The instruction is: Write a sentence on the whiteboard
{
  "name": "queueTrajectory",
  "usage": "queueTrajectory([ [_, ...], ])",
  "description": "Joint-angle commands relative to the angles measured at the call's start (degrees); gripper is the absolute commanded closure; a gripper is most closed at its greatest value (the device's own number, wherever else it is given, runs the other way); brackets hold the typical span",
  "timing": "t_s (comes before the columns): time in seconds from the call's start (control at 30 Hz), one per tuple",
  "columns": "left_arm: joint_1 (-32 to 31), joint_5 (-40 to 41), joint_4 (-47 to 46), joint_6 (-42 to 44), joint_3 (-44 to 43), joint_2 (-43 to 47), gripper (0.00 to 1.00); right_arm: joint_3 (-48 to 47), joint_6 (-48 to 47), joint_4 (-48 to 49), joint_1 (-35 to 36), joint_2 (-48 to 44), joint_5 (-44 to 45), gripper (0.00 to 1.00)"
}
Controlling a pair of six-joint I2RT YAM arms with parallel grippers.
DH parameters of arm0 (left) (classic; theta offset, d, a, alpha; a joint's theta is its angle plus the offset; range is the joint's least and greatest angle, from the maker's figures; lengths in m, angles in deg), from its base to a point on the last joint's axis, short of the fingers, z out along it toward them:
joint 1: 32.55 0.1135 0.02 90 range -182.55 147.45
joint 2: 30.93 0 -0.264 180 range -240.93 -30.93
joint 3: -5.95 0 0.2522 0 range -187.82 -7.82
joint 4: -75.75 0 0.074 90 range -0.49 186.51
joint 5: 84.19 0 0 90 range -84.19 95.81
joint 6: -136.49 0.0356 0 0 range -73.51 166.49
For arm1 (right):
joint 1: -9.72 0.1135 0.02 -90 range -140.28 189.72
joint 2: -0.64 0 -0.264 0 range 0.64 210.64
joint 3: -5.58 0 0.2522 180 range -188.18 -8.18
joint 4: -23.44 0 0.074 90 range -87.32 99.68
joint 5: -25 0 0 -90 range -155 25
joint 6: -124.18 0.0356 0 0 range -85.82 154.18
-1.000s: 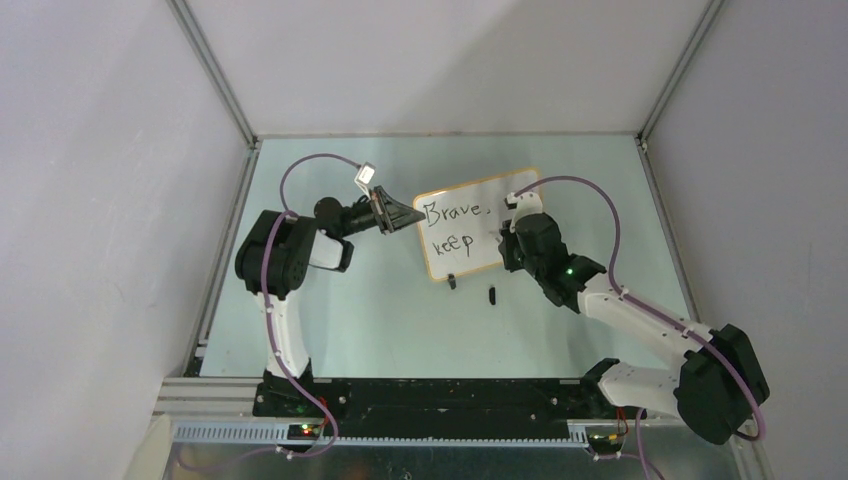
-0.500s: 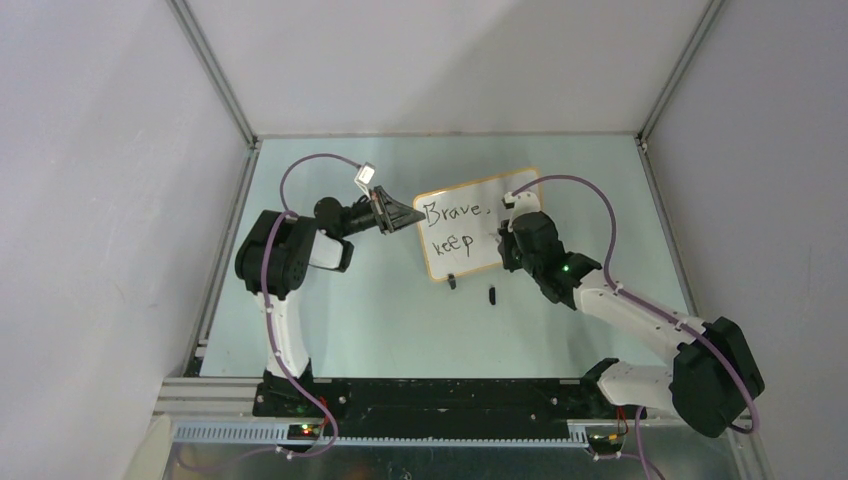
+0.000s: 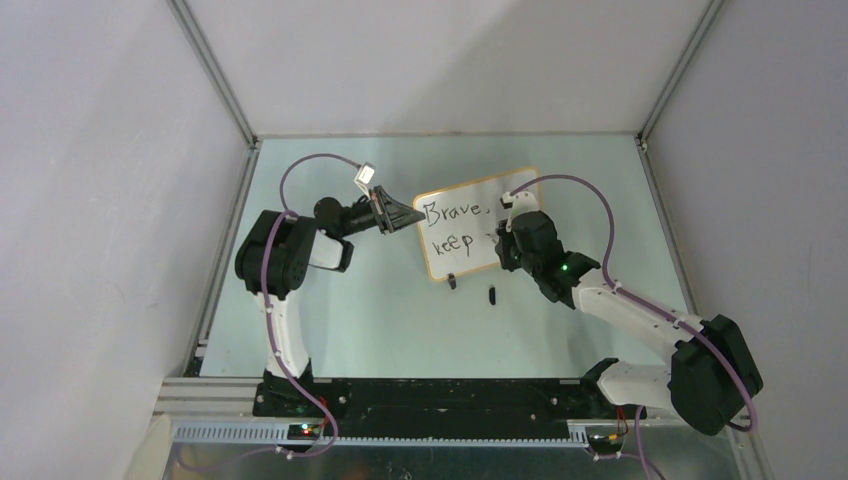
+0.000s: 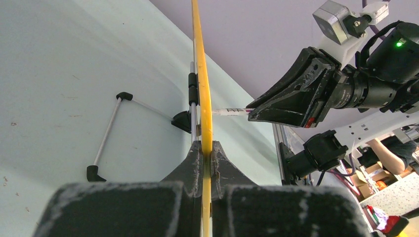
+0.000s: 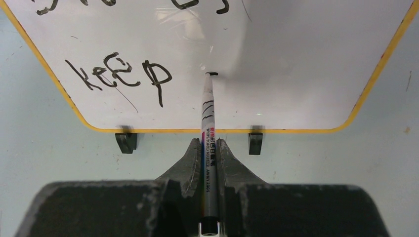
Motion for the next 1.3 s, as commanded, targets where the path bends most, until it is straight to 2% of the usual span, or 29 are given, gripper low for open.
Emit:
queueTrajectory([
  [0.0,-0.3,-4.0,-2.3,0.9,0.8,1.3,1.00,-2.2,0.0,1.6,-0.1,0.3,-1.8,1.00],
  [0.5,-0.4,-4.0,-2.3,0.9,0.8,1.3,1.00,-2.1,0.2,-3.0,0.0,-0.3,0.3,1.00],
  [0.8,-0.4,-4.0,-2.3,0.9,0.8,1.3,1.00,-2.1,0.8,-1.6,0.0,-0.3,3.9,1.00],
  [1.27,-0.5,-4.1,-2.3,0.9,0.7,1.3,1.00,-2.2,1.0,2.1,0.0,-0.5,3.0,1.00],
])
